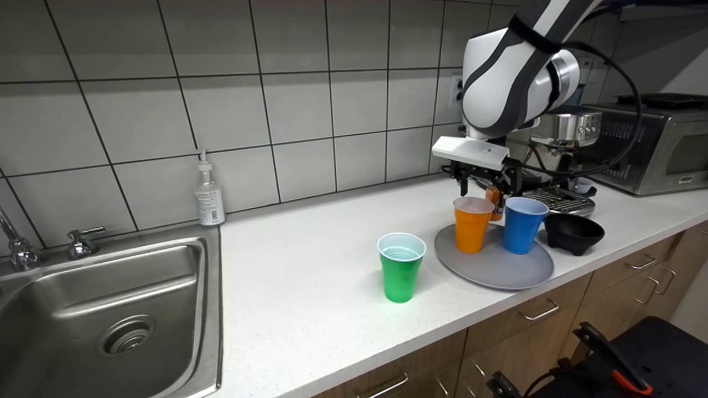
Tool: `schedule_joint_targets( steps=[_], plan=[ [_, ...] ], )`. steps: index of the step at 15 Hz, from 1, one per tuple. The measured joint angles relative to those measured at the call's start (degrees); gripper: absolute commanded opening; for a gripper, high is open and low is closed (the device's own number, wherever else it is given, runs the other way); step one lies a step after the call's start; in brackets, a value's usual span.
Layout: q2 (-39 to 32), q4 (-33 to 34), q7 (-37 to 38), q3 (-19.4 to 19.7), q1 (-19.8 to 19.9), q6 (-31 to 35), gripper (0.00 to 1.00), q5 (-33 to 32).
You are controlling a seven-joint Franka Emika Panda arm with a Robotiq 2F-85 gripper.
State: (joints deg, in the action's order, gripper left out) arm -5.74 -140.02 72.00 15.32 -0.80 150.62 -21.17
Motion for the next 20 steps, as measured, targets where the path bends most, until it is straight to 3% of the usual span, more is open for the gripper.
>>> schedule_joint_targets(
  steps=[4,9,20],
  plan=[
    [3.8,-2.7,-0.5,-1.7,0.0,0.0,1.0,0.0],
    [7.2,-5.9,-4.3,-7.0,0.0,0.0,1.0,1.4],
    [10.1,-8.6,-27.0,-14.9,-1.2,-0.8,1.0,14.1]
  ],
)
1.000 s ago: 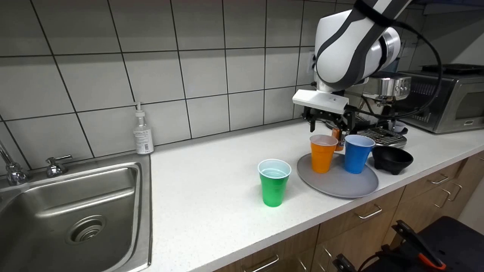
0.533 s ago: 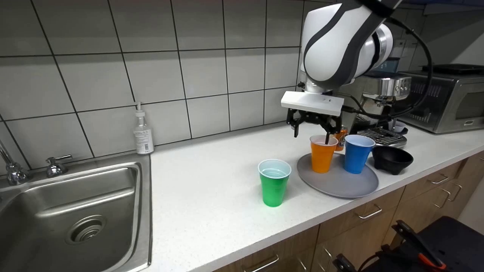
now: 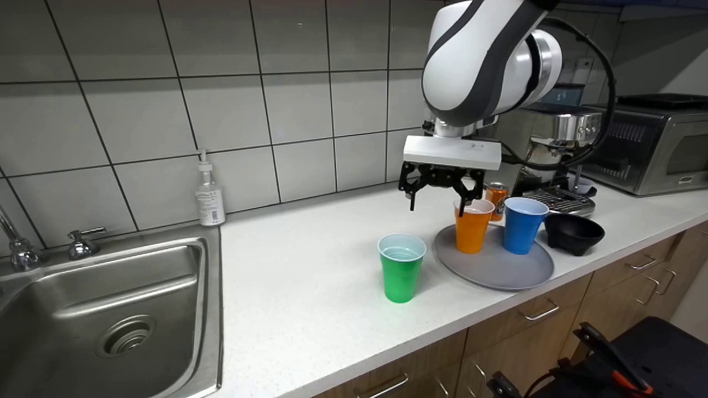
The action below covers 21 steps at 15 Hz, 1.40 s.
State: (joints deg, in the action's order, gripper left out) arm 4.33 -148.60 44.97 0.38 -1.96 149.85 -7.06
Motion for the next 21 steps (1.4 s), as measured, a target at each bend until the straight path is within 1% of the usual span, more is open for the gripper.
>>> schedule_joint_targets(
  steps=[5,10,16,21],
  plan=[
    [0.1,-0.4,-6.3,-1.9,-0.8,-2.2,1.0,1.6],
    [0.1,-0.7,-10.0,-3.1,-1.4,-4.9,1.0,1.6],
    [-0.4,-0.7,-10.6,-4.1,-1.5,-6.1,1.0,1.6],
    [-3.2,0.4,-10.6,-4.3,-1.6,-6.1,1.0,1.5]
  ],
)
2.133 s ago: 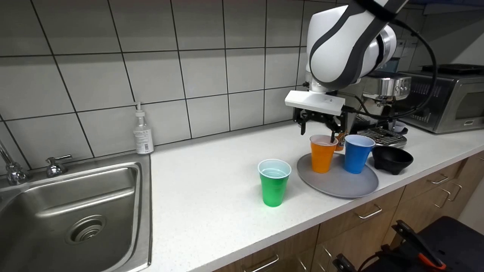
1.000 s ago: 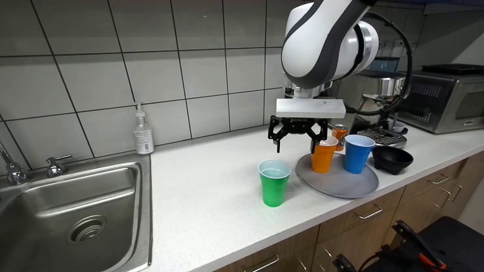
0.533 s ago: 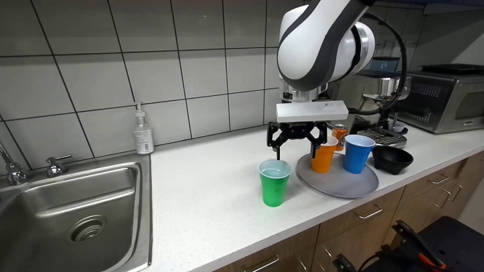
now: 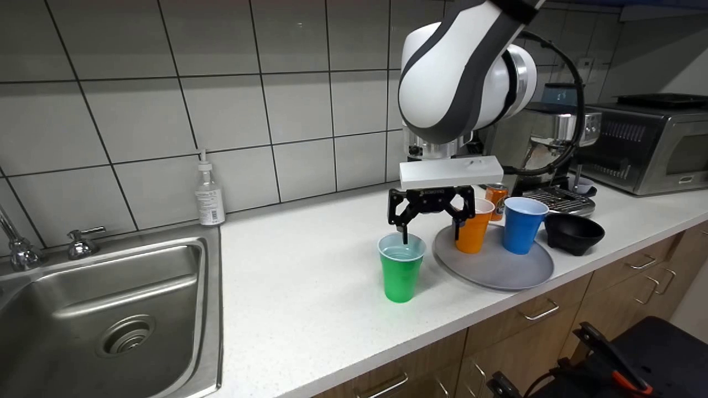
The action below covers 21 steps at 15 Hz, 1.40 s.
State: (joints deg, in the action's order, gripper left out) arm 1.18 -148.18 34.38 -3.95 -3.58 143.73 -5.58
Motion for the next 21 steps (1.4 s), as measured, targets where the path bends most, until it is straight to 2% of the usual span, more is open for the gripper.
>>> schedule_joint_targets(
  steps=[6,7,8,10,16,19,21],
  plan=[
    [-4.9,3.5,0.0,0.0,-0.2,0.0,1.0,0.0],
    [-5.6,4.1,0.0,0.0,-0.3,0.0,0.94,0.0],
    [-6.4,4.7,0.0,0.0,-0.4,0.0,0.74,0.0],
    [-7.7,5.8,0.1,0.1,-0.6,0.0,0.68,0.0],
    [-10.0,8.3,0.1,0.5,-1.2,-0.1,0.19,0.0],
    [-10.4,9.0,0.1,1.0,-1.3,-0.4,0.01,0.0],
    [-10.4,9.3,0.1,1.2,-1.3,-0.7,0.0,0.0]
  ],
)
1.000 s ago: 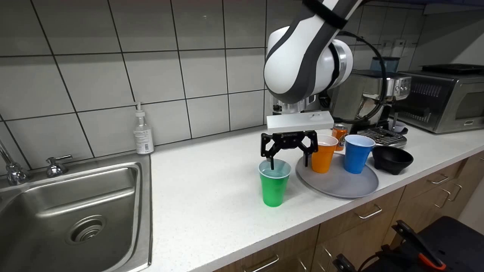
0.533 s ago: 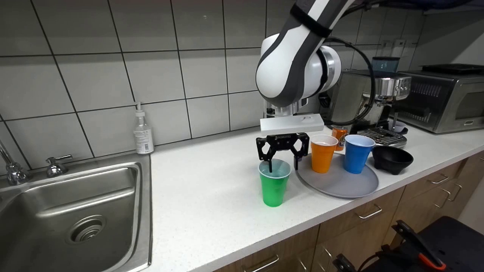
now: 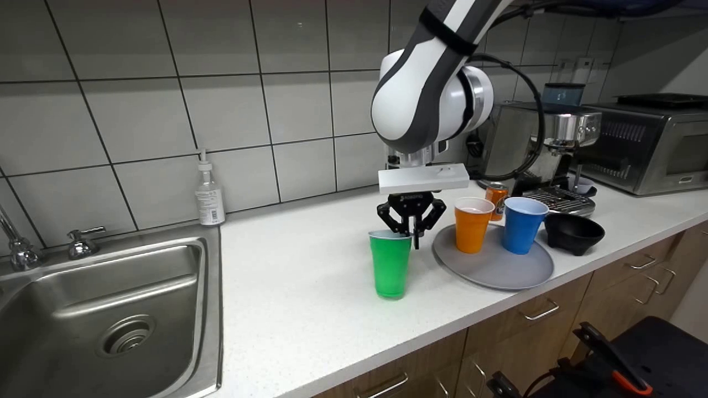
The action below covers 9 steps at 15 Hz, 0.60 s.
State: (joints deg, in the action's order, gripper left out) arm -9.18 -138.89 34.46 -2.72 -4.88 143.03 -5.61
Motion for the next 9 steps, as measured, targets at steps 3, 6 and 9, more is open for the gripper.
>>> schedule_joint_targets(
  steps=[3,6,9],
  plan=[
    [0.1,0.8,0.0,0.3,-0.1,-0.2,0.01,0.0],
    [0.1,0.9,0.0,0.6,-0.1,-0.3,0.01,0.0],
    [0.6,0.9,0.0,1.2,-0.1,-0.3,0.01,0.0]
  ],
)
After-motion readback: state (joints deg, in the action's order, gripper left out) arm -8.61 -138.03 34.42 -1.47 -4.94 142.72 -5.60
